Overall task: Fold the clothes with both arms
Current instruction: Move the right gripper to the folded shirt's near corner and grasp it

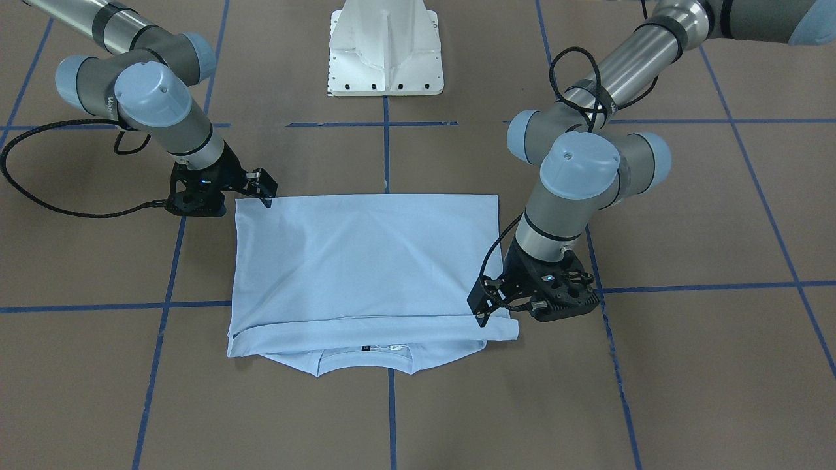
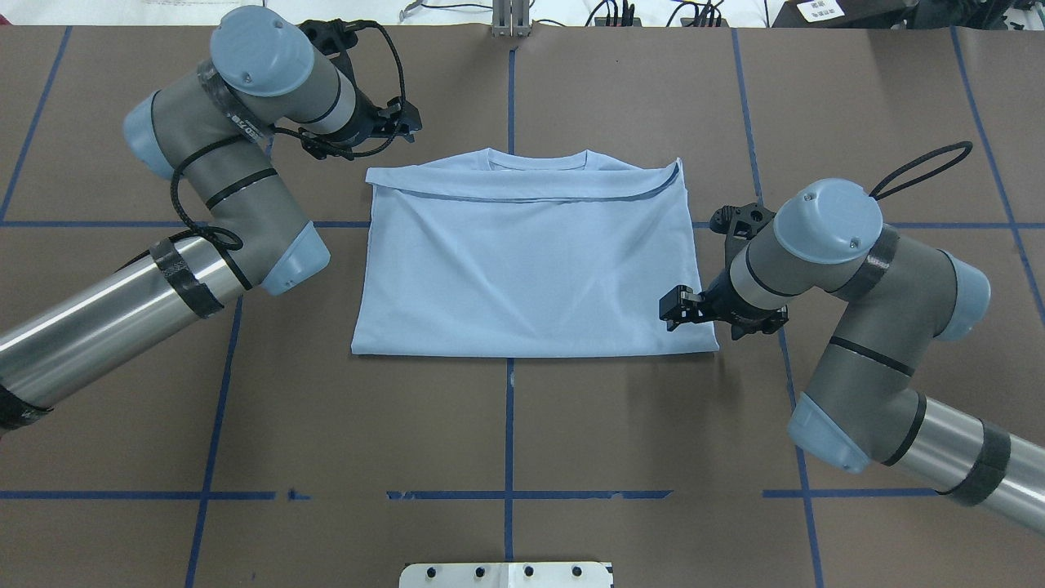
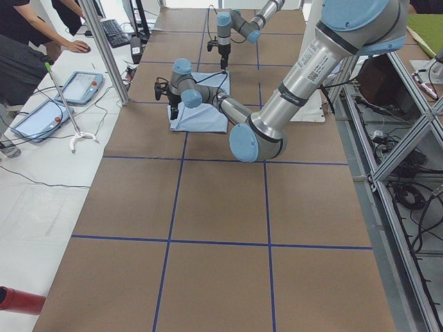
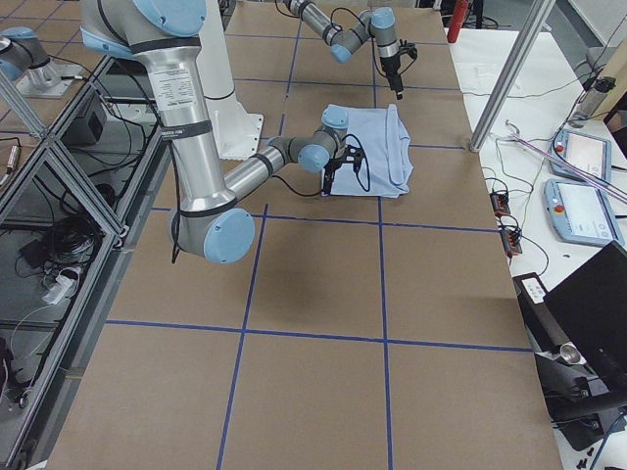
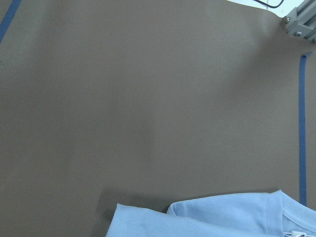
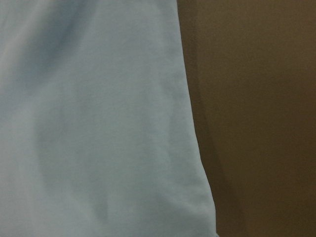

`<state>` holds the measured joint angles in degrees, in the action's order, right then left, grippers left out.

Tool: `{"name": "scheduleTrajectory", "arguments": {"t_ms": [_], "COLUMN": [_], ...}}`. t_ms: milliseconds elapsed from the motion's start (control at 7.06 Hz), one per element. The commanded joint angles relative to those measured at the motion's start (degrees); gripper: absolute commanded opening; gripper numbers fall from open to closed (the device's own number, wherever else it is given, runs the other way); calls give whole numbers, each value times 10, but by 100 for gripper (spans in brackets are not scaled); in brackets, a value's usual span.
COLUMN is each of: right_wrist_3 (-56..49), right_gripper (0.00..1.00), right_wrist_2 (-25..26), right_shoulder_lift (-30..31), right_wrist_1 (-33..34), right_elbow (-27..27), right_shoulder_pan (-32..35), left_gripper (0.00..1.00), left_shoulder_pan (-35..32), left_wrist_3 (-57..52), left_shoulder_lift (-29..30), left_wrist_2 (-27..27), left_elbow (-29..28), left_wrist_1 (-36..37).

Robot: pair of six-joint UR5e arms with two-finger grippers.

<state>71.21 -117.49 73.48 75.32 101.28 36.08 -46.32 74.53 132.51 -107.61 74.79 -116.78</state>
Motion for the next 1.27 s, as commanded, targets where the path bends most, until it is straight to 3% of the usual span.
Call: {"name": "scheduleTrajectory", "arguments": {"t_ms": [0, 425, 567, 708, 850, 1133], "right_wrist_3": [0, -5, -5, -6, -8, -10], "right_gripper": [100, 97, 73, 31, 0, 0], "right_wrist_2": [4, 3, 2, 2, 0, -1], "right_shoulder_lift": [0, 1, 1, 2, 3, 14], "right_wrist_1": [1, 0, 1, 0, 0, -1], "right_elbow": [-9, -22, -23, -23, -21, -11], "right_shoulder_pan": [-8, -7, -7, -7, -7, -7], "left_gripper": [100, 100, 100, 100, 100, 100], "left_shoulder_pan": [0, 0, 0, 0, 0, 0], "left_wrist_3": [0, 0, 0, 0, 0, 0], "left_shoulder_lift": [0, -1, -1, -1, -2, -2], "left_wrist_2": [0, 0, 0, 0, 0, 0], "left_elbow": [0, 8, 11, 15, 17, 17], "left_wrist_1": [0, 1, 1, 1, 1, 1]}}
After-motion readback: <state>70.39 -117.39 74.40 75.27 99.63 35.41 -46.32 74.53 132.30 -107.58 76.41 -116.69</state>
